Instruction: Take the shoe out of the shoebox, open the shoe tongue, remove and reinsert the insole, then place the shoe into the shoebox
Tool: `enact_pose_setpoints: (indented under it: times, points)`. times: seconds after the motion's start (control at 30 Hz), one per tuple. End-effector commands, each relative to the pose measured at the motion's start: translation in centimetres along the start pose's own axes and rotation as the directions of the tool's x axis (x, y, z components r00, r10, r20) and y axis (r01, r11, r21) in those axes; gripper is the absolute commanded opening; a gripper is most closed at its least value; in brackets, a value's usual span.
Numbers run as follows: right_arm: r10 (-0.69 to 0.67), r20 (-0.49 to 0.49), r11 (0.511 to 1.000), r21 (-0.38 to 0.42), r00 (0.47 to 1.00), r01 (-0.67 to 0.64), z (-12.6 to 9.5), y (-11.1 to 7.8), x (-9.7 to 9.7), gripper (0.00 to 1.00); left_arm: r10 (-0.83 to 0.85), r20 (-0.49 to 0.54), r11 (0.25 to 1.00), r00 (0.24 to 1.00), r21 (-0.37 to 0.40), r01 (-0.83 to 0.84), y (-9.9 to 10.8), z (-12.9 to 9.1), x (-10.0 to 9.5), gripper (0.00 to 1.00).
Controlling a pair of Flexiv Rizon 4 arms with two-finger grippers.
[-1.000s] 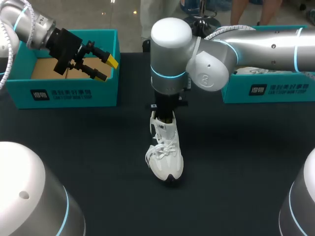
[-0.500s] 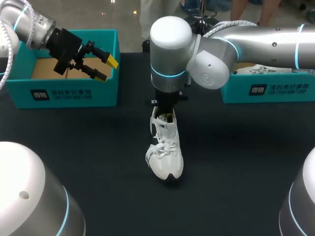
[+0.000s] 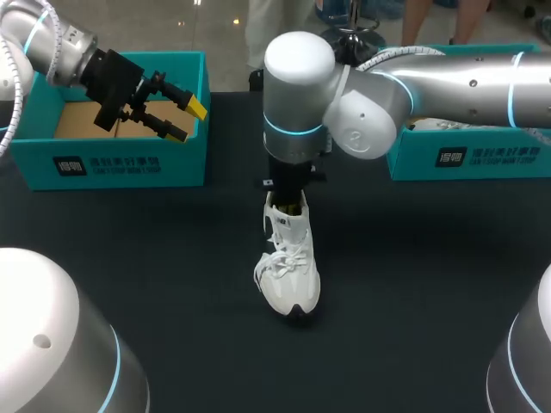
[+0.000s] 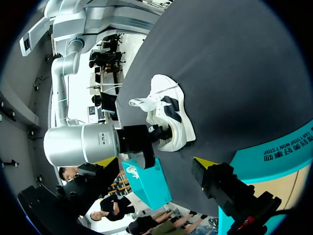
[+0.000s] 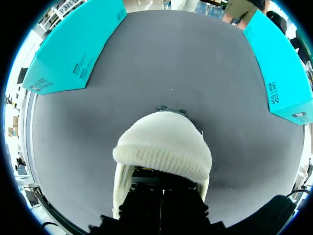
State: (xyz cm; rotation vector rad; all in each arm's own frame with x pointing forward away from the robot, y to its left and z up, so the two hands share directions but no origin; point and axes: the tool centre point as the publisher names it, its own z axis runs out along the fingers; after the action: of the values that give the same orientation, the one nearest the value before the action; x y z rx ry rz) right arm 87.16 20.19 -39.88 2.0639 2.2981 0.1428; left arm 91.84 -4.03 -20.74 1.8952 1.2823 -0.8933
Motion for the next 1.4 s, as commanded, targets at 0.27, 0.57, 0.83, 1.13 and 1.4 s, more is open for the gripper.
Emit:
enact_pose_setpoints:
  times: [0.27, 0.57, 0.83, 1.13, 1.4]
  points:
    - [0.014, 0.010, 1.000, 0.019, 1.000, -0.015, -3.7, -0.4, 0.2, 0.00, 0.001, -0.003, 1.000, 1.000, 0.000, -0.001, 0.0, 0.0, 0.0, 1.00]
    - [0.029, -0.002, 0.987, 0.160, 1.000, -0.028, -5.3, -0.8, 0.5, 0.00, 0.001, -0.003, 1.000, 1.000, 0.000, -0.001, 0.0, 0.0, 0.0, 1.00]
    - [0.034, 0.011, 0.985, 0.170, 0.999, -0.036, -5.7, -0.9, 0.6, 0.00, 0.001, -0.003, 1.000, 1.000, 0.000, -0.001, 0.0, 0.0, 0.0, 1.00]
    - [0.052, 0.037, 0.971, 0.233, 0.998, -0.059, -5.7, -1.4, 0.8, 0.00, 0.001, -0.003, 1.000, 1.000, 0.000, -0.001, 0.0, 0.0, 0.0, 1.00]
    - [0.093, 0.075, 0.947, 0.300, 0.993, -0.111, -6.3, -3.5, 0.8, 0.00, 0.001, -0.003, 1.000, 1.000, 0.000, -0.001, 0.0, 0.0, 0.0, 1.00]
